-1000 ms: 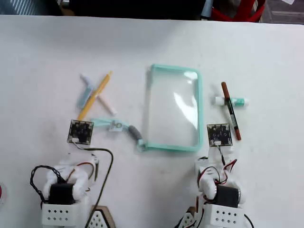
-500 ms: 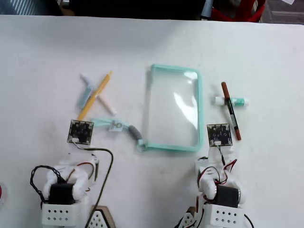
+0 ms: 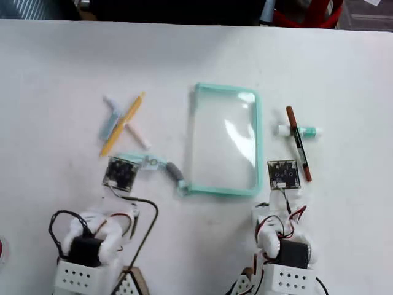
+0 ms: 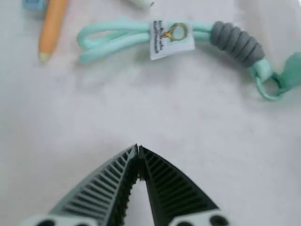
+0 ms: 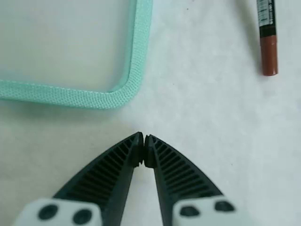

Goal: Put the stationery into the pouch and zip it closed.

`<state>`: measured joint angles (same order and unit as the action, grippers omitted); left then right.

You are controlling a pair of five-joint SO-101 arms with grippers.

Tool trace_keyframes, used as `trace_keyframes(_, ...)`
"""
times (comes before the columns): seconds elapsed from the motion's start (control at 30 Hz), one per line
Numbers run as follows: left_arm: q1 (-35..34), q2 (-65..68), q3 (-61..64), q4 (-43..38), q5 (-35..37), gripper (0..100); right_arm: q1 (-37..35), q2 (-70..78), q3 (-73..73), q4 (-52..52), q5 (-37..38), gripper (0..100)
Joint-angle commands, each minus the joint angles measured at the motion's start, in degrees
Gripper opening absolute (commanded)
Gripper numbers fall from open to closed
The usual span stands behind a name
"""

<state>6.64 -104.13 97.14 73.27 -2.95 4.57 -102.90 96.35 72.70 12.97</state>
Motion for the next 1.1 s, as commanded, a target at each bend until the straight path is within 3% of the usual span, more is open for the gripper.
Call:
trace_keyframes(0.0,6.4,-0.3,-0.3,-4.0,0.7,3,0.0,-0.4,0.5,0.2,0.4,2.1)
trace_keyframes(0.13,7.1,-0.6,-0.2,-12.4,0.4,3,-0.4,-0.4,0.5,-1.3,0.4,2.1)
trace_keyframes(0.37,7.0,-0.6,-0.2,-25.7,0.4,3,-1.3,-0.4,0.5,-15.7,0.0,2.1)
trace_keyframes(0.6,7.0,-0.6,-0.2,-18.6,0.4,3,-0.2,-0.4,0.5,-16.8,1.2,2.1)
trace_keyframes(0.7,6.9,-0.6,-0.1,-17.0,-0.2,3,1.2,-0.4,0.5,-15.7,15.1,2.2)
trace_keyframes(0.77,6.9,-0.6,-0.1,-17.0,-5.9,3,1.2,-0.4,0.5,-15.4,27.8,2.2)
trace_keyframes(0.83,5.7,-0.6,-0.1,-17.2,-17.3,3,0.7,-0.4,0.4,-15.6,34.8,2.2)
trace_keyframes(0.93,2.5,-0.6,-0.1,-17.3,-31.0,3,-3.2,-0.4,-1.7,-16.2,35.2,2.2)
trace_keyframes(1.07,0.0,-0.6,-0.1,-17.2,-32.8,3,-13.1,-0.4,-4.5,-16.0,35.3,2.2)
